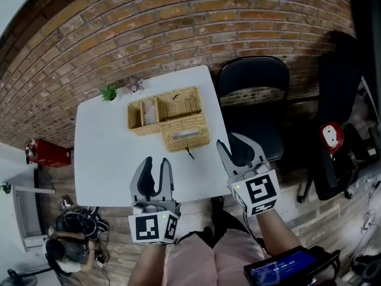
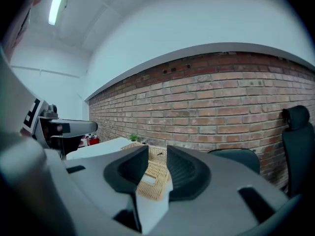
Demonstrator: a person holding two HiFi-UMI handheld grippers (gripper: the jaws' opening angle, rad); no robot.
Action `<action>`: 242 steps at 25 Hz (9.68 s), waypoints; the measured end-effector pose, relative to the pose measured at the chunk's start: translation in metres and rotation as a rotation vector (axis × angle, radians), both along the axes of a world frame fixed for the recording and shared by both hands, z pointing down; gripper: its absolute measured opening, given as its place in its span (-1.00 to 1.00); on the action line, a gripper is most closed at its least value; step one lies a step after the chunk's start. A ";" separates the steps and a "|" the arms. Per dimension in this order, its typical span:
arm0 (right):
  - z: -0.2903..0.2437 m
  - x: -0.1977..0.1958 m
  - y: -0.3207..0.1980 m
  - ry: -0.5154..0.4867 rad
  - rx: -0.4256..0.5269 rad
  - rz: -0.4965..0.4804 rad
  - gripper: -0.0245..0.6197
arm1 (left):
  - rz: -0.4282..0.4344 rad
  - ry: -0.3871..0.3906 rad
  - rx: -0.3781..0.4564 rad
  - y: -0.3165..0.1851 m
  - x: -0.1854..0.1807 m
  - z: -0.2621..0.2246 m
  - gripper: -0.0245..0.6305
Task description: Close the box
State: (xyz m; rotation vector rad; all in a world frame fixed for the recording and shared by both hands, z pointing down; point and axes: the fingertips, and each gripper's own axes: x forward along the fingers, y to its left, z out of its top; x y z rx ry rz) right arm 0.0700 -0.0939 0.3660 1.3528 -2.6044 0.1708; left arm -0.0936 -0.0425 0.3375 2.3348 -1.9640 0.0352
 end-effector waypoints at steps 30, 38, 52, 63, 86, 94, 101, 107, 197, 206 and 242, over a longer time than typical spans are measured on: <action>0.085 -0.046 -0.085 0.110 -0.177 -0.099 -0.37 | 0.064 0.053 -0.219 -0.090 -0.050 0.108 -0.28; 0.158 -0.040 -0.067 0.120 -0.316 -0.124 -0.21 | 0.151 0.086 -0.334 -0.088 -0.031 0.179 -0.16; 0.201 -0.051 -0.058 0.148 -0.407 -0.191 -0.15 | 0.227 0.027 -0.421 -0.096 -0.010 0.215 -0.03; 0.187 -0.054 -0.040 0.080 -0.483 -0.240 -0.20 | 0.258 0.210 -0.454 -0.082 -0.009 0.200 -0.04; 0.128 -0.064 -0.016 -0.141 -0.706 -0.309 -0.09 | 0.258 0.414 -0.363 -0.070 -0.023 0.104 -0.04; 0.111 -0.063 -0.020 -0.246 -0.731 -0.319 -0.09 | 0.207 0.390 -0.366 -0.058 -0.041 0.105 -0.04; 0.103 -0.061 -0.025 -0.256 -0.731 -0.328 -0.08 | 0.249 0.385 -0.348 -0.061 -0.028 0.096 -0.04; 0.099 -0.062 -0.027 -0.278 -0.725 -0.331 -0.07 | 0.258 0.422 -0.300 -0.074 -0.023 0.082 -0.04; 0.076 -0.067 -0.196 0.082 -0.207 -0.155 -0.51 | 0.194 0.302 -0.186 -0.177 -0.062 0.063 -0.13; 0.092 -0.067 -0.207 0.087 -0.242 -0.144 -0.48 | 0.188 0.314 -0.207 -0.181 -0.064 0.072 -0.13; 0.024 -0.078 -0.174 0.022 -0.092 -0.126 -0.50 | 0.107 0.212 -0.039 -0.168 -0.068 -0.003 -0.17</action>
